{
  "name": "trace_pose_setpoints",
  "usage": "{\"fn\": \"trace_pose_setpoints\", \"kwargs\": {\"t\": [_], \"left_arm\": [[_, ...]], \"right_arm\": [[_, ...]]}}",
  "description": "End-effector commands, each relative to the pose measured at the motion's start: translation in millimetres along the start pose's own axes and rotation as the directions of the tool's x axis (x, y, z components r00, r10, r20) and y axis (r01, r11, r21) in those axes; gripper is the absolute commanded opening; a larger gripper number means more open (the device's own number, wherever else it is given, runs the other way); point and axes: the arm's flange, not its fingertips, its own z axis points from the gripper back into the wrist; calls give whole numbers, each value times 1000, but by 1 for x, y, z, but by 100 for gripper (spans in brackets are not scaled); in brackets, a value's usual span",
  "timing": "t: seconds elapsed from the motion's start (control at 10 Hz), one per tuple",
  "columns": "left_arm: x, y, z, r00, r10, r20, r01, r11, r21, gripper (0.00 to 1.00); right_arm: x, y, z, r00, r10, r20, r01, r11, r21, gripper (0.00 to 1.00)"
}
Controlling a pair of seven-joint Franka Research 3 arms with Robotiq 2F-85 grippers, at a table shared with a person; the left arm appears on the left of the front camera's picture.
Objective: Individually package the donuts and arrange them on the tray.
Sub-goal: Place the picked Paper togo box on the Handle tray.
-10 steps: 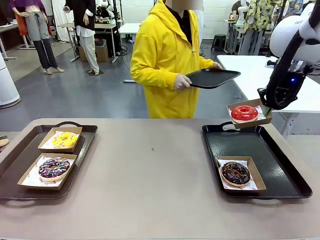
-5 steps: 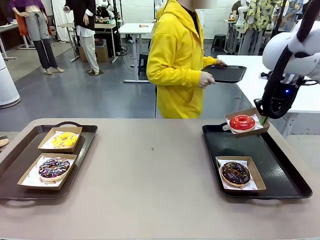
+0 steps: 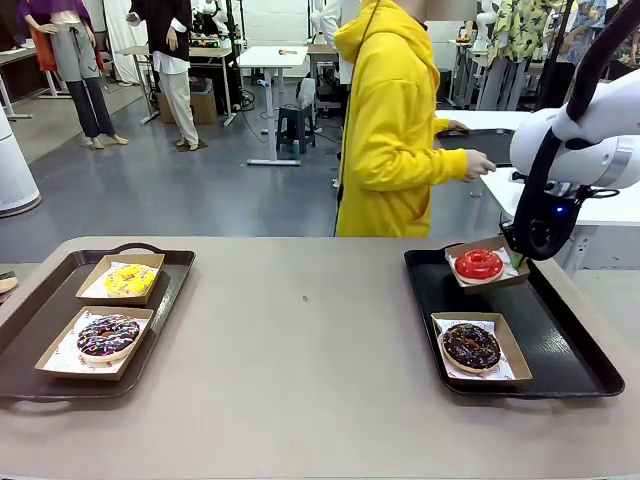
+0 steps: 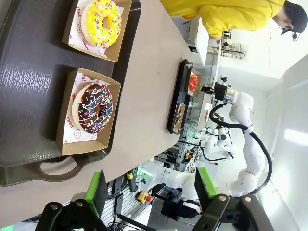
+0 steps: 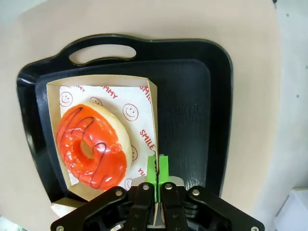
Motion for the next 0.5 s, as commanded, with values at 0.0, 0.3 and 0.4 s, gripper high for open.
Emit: {"fn": "trace_pose_setpoints", "kwargs": {"t": [0.0, 0.3, 0.4], "left_arm": [[-1, 0, 2, 1000, -4, 2, 4, 1000, -8, 95], [-1, 0, 2, 1000, -4, 2, 4, 1000, -8, 95], [-1, 0, 2, 1000, -4, 2, 4, 1000, -8, 95]], "right_arm": [[5, -2, -16, 1000, 29, -8, -29, 999, 45, 1], [6, -1, -25, 999, 35, -21, -34, 998, 53, 1], [4, 1, -21, 999, 36, -12, -35, 998, 56, 55]]}}
